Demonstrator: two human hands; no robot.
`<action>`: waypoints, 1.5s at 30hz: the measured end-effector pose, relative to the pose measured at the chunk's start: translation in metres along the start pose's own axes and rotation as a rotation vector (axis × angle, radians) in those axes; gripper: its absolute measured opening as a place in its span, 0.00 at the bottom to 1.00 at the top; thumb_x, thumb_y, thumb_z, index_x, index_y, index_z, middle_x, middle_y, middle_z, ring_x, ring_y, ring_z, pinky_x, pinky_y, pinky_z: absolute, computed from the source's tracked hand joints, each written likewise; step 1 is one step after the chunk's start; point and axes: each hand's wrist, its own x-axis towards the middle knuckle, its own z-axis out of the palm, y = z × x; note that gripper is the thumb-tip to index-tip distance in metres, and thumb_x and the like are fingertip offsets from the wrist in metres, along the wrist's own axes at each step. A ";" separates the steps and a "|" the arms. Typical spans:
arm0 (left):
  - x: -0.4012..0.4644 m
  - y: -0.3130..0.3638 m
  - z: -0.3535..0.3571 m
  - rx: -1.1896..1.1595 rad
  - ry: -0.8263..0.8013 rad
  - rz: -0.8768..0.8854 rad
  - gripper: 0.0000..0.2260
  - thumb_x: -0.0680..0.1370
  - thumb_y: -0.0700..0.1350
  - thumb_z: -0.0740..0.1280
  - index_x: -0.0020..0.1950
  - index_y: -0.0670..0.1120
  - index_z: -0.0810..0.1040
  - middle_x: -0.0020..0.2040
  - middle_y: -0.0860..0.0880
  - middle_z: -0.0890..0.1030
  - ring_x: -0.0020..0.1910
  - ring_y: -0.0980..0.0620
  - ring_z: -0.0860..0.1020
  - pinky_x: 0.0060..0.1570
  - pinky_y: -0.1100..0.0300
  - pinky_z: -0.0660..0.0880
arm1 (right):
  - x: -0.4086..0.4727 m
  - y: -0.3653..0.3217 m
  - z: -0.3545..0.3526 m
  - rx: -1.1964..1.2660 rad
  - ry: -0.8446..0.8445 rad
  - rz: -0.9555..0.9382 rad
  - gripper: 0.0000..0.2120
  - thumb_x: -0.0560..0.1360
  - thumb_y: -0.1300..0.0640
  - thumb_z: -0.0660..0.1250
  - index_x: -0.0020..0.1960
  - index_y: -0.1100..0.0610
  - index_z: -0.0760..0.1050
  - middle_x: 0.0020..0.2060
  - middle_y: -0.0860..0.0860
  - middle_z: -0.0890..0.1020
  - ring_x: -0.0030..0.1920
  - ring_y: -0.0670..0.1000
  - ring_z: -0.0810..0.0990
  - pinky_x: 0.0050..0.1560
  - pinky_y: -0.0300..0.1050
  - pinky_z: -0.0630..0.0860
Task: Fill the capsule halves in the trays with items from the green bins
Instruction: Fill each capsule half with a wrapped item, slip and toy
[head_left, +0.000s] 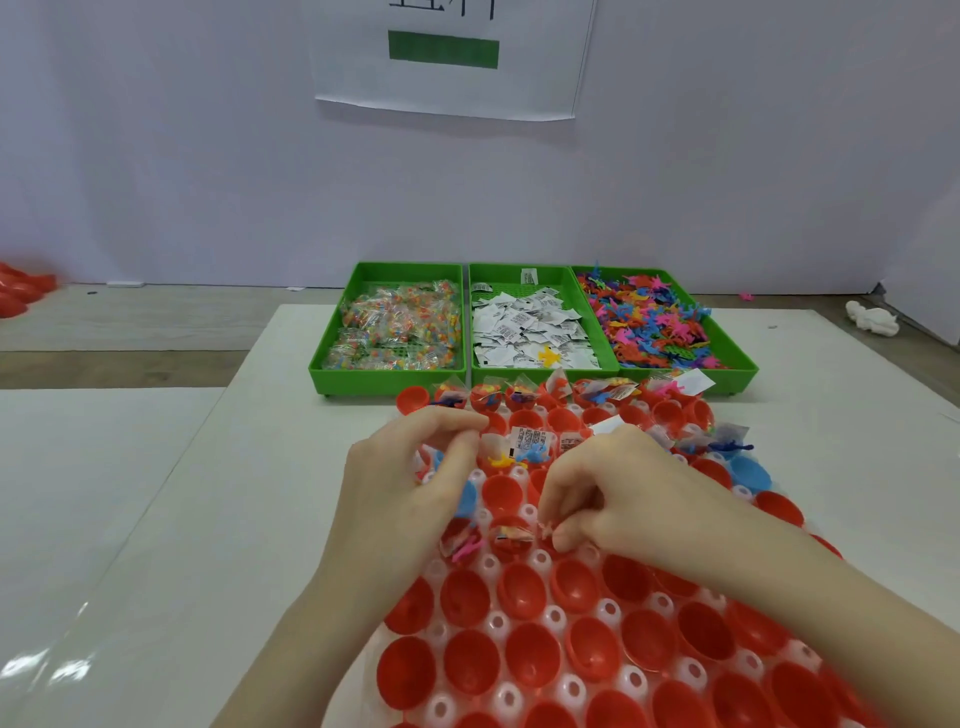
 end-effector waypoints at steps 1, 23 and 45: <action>0.001 -0.001 -0.002 -0.033 0.018 -0.025 0.12 0.74 0.36 0.67 0.40 0.54 0.81 0.40 0.64 0.81 0.39 0.68 0.78 0.40 0.78 0.68 | 0.000 0.000 -0.002 -0.002 0.008 0.002 0.08 0.66 0.61 0.75 0.44 0.53 0.82 0.34 0.41 0.82 0.36 0.38 0.79 0.40 0.34 0.77; 0.151 -0.098 -0.001 0.732 -0.152 -0.266 0.15 0.74 0.49 0.69 0.59 0.46 0.77 0.55 0.47 0.81 0.54 0.46 0.77 0.52 0.55 0.71 | 0.010 0.105 -0.084 0.318 0.641 0.213 0.05 0.69 0.59 0.73 0.36 0.53 0.81 0.31 0.47 0.82 0.35 0.44 0.79 0.36 0.29 0.71; 0.081 -0.018 -0.029 -0.447 0.336 -0.307 0.04 0.75 0.41 0.67 0.40 0.46 0.78 0.31 0.52 0.82 0.23 0.59 0.70 0.27 0.70 0.69 | 0.124 0.143 -0.067 0.000 0.420 0.474 0.05 0.69 0.60 0.73 0.40 0.60 0.78 0.47 0.58 0.82 0.44 0.52 0.76 0.43 0.41 0.69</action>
